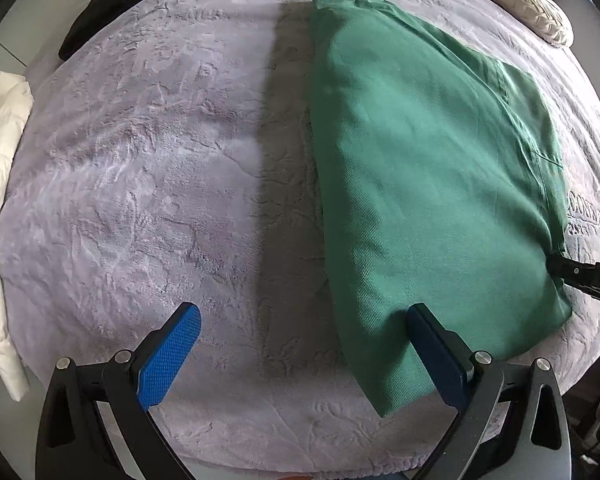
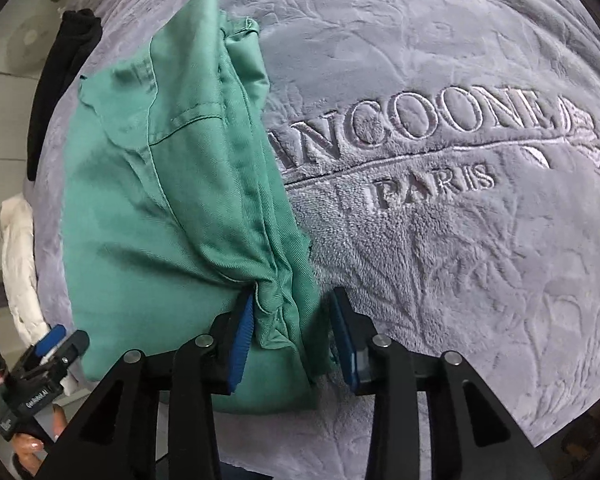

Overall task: Fold large clothes
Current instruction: 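Open the right tool and withdraw it from the folded jacket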

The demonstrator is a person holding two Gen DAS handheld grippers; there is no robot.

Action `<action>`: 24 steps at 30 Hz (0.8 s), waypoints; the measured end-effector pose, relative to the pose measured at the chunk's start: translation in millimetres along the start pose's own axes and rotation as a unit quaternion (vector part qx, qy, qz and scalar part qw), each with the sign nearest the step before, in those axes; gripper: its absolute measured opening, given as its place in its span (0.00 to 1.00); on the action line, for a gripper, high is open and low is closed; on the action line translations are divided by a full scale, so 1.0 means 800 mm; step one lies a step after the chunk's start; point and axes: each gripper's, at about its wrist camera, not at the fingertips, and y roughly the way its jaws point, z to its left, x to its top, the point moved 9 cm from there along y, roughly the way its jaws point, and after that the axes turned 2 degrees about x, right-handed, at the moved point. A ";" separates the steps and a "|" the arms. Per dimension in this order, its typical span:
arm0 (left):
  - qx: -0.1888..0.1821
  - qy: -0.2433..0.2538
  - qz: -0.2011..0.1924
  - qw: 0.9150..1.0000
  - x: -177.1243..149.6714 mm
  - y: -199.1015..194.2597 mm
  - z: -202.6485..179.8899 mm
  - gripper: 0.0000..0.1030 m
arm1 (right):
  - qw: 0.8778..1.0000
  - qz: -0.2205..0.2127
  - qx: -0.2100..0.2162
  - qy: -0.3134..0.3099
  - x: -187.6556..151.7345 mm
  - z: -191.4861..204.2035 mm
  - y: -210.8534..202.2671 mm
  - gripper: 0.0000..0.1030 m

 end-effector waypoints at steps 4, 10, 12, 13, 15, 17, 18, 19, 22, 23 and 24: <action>-0.002 0.003 0.001 1.000 -0.002 0.000 -0.001 1.00 | 1.000 -0.001 0.001 0.000 0.000 -0.001 0.004 0.40; -0.018 0.020 0.013 1.000 -0.004 0.002 -0.013 1.00 | 1.000 0.002 0.000 -0.004 0.003 0.003 0.007 0.43; -0.016 0.026 0.012 0.999 -0.004 0.001 -0.015 1.00 | 1.000 0.004 -0.002 -0.006 -0.004 0.001 -0.001 0.45; -0.016 0.027 0.012 0.999 -0.004 0.001 -0.016 1.00 | 1.000 0.006 -0.003 -0.007 -0.007 0.000 -0.002 0.46; -0.015 0.029 0.013 0.999 -0.005 0.001 -0.017 1.00 | 1.000 0.008 -0.003 -0.007 -0.016 -0.001 -0.008 0.48; -0.015 0.030 0.013 0.999 -0.006 0.000 -0.023 1.00 | 1.000 0.010 -0.006 -0.008 -0.021 -0.002 -0.012 0.48; -0.016 0.029 0.014 0.999 -0.006 -0.001 -0.023 1.00 | 1.000 0.010 -0.007 -0.008 -0.023 -0.002 -0.013 0.48; -0.016 0.028 0.014 0.999 -0.006 0.003 -0.024 1.00 | 1.000 0.012 -0.009 -0.009 -0.025 -0.002 -0.015 0.49; -0.017 0.029 0.018 0.999 -0.004 0.006 -0.023 1.00 | 1.000 0.016 -0.010 -0.008 -0.028 -0.004 -0.020 0.49; -0.018 0.030 0.019 0.999 -0.004 0.008 -0.023 1.00 | 1.000 0.016 -0.009 -0.008 -0.028 -0.005 -0.022 0.50; -0.019 0.030 0.021 0.999 -0.004 0.008 -0.024 1.00 | 1.000 0.017 -0.008 -0.008 -0.029 -0.005 -0.024 0.51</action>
